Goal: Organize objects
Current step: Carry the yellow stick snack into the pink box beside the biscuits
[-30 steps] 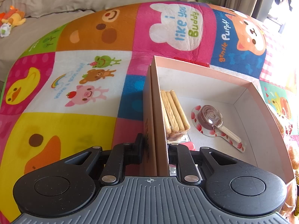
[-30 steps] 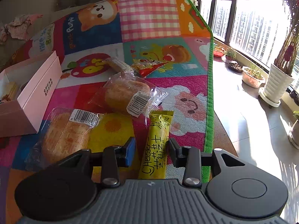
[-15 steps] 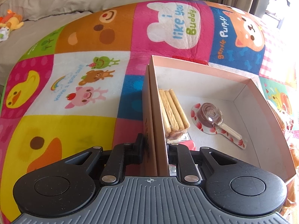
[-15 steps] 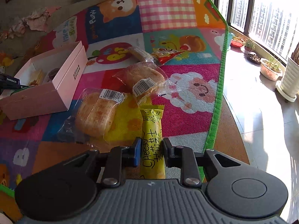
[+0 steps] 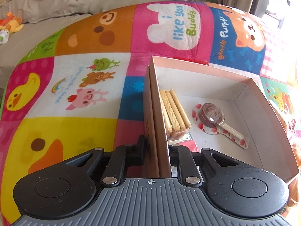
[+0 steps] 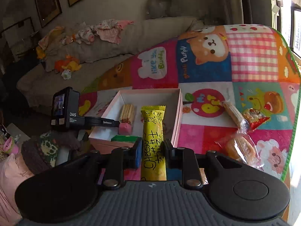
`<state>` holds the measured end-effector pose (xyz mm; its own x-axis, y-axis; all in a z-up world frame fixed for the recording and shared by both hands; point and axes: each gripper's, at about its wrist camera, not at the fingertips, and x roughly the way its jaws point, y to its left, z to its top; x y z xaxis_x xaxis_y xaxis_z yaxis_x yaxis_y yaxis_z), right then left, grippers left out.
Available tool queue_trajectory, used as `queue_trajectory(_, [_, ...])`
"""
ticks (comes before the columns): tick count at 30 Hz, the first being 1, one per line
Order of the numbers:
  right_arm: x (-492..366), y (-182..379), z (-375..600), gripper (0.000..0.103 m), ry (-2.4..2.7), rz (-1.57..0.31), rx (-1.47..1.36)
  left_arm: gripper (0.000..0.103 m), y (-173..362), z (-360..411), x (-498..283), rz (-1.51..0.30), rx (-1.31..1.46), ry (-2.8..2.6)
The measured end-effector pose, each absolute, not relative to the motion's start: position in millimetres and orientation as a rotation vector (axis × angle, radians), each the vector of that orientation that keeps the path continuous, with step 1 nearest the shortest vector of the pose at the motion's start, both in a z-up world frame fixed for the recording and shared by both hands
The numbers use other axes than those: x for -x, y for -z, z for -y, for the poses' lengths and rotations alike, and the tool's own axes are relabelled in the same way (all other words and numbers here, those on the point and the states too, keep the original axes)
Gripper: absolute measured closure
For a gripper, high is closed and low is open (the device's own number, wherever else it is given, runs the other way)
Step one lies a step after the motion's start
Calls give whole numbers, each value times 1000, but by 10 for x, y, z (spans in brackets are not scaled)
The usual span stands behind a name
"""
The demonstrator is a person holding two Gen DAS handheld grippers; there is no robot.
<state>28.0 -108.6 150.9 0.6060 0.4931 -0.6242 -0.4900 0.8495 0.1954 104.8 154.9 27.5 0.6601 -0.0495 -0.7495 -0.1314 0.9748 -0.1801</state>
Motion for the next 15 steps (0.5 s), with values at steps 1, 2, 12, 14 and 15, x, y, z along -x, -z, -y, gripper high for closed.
queue_trajectory(1, [-446, -1518, 944, 80, -576, -729, -11, 85, -273, -1557, -1046, -849, 235, -46])
queue_trajectory(2, [-567, -1511, 854, 80, -583, -739, -19, 85, -270, -1566, -1042, -847, 242, -44])
queue_trajectory(12, [-1737, -805, -139, 80, -564, -930, -105, 85, -254, -1576, -1012, -834, 244, -34])
queue_trajectory(14, [-1788, -688, -200, 78, -564, -955, -101, 85, -251, -1576, -1005, -830, 244, -32])
queue_trajectory(15, [-1802, -625, -216, 79, -559, -965, -105, 85, -249, -1575, -1002, -828, 244, -32])
